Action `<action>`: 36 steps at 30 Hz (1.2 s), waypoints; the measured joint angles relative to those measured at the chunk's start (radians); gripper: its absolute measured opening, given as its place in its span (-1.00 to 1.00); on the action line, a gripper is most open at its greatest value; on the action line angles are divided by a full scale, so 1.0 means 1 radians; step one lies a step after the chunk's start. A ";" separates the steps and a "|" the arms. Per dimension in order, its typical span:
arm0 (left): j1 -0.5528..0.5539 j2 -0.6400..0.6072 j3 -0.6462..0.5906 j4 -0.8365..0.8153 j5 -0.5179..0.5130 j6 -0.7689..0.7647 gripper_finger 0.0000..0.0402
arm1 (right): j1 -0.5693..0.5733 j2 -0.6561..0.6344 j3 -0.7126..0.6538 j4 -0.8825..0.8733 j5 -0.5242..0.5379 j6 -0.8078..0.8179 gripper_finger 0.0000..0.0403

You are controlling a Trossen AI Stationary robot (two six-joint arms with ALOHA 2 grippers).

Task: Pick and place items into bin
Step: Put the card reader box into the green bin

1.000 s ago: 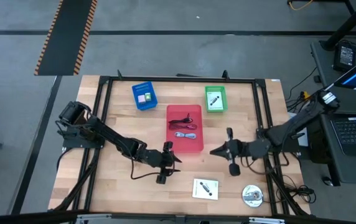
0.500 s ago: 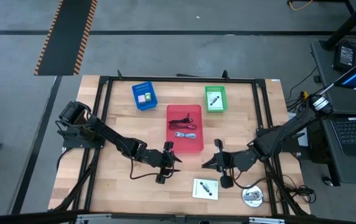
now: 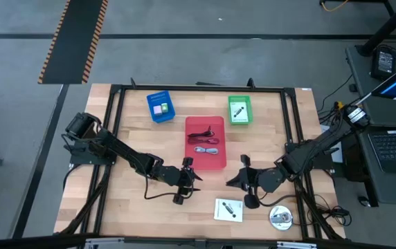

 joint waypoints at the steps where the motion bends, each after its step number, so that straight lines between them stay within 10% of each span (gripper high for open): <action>1: -0.001 0.000 0.000 0.000 0.001 -0.002 -0.12 | 0.002 0.000 0.000 -0.007 -0.009 0.008 -1.00; 21: -0.087 0.177 0.201 -0.092 -0.131 0.009 -0.12 | 0.138 0.207 0.303 -0.623 -0.172 0.629 -1.00; 36: -0.199 0.289 0.323 -0.211 -0.190 0.174 -0.09 | 0.170 0.404 0.392 -0.672 -0.232 0.820 -0.99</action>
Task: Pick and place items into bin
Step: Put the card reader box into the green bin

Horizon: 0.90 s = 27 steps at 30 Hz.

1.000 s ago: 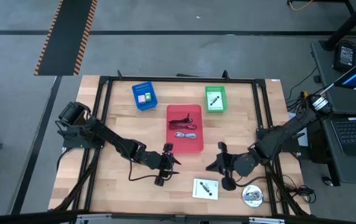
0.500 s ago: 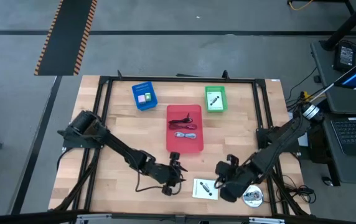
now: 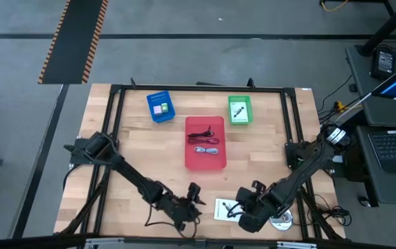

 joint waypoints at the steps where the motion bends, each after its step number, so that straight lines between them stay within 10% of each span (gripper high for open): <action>1: -0.010 0.000 0.000 0.006 -0.013 -0.008 -0.07 | 0.000 0.001 0.000 -0.002 0.000 0.000 -0.99; 27: -0.032 0.000 -0.002 0.047 -0.040 -0.027 -0.05 | -0.049 0.048 -0.055 0.000 -0.015 0.131 -1.00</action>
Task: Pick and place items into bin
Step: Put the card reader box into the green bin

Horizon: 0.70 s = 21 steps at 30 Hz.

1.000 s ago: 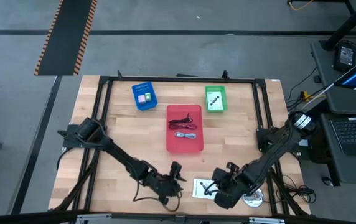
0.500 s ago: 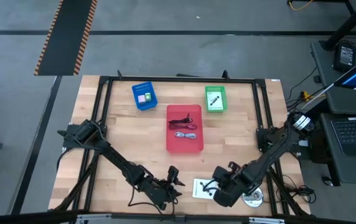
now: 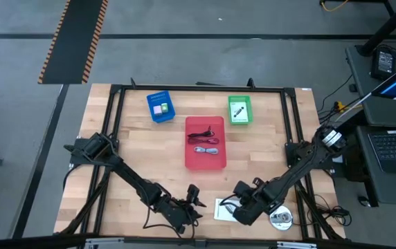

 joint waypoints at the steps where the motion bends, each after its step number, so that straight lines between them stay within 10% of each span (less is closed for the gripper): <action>1: 0.000 0.000 0.000 0.000 0.001 0.000 -0.05 | 0.000 0.008 0.000 0.003 -0.006 0.000 -1.00; 21: 0.000 0.000 0.000 0.000 0.002 0.000 -0.05 | 0.000 0.032 0.000 0.028 -0.029 0.018 -1.00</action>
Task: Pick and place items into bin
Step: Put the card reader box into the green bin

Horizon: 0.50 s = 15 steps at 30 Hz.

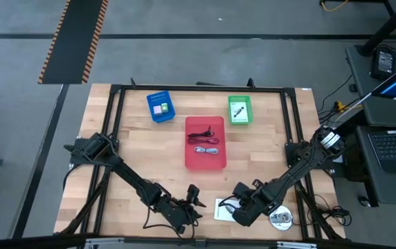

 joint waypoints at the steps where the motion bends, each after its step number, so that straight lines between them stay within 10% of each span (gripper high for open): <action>1: 0.000 0.000 0.000 0.000 0.000 0.000 -0.06 | 0.000 0.000 0.000 0.000 0.000 0.000 -1.00; 15: 0.001 0.000 0.000 0.000 0.000 0.000 -0.05 | 0.000 0.039 0.001 0.010 -0.026 0.000 -1.00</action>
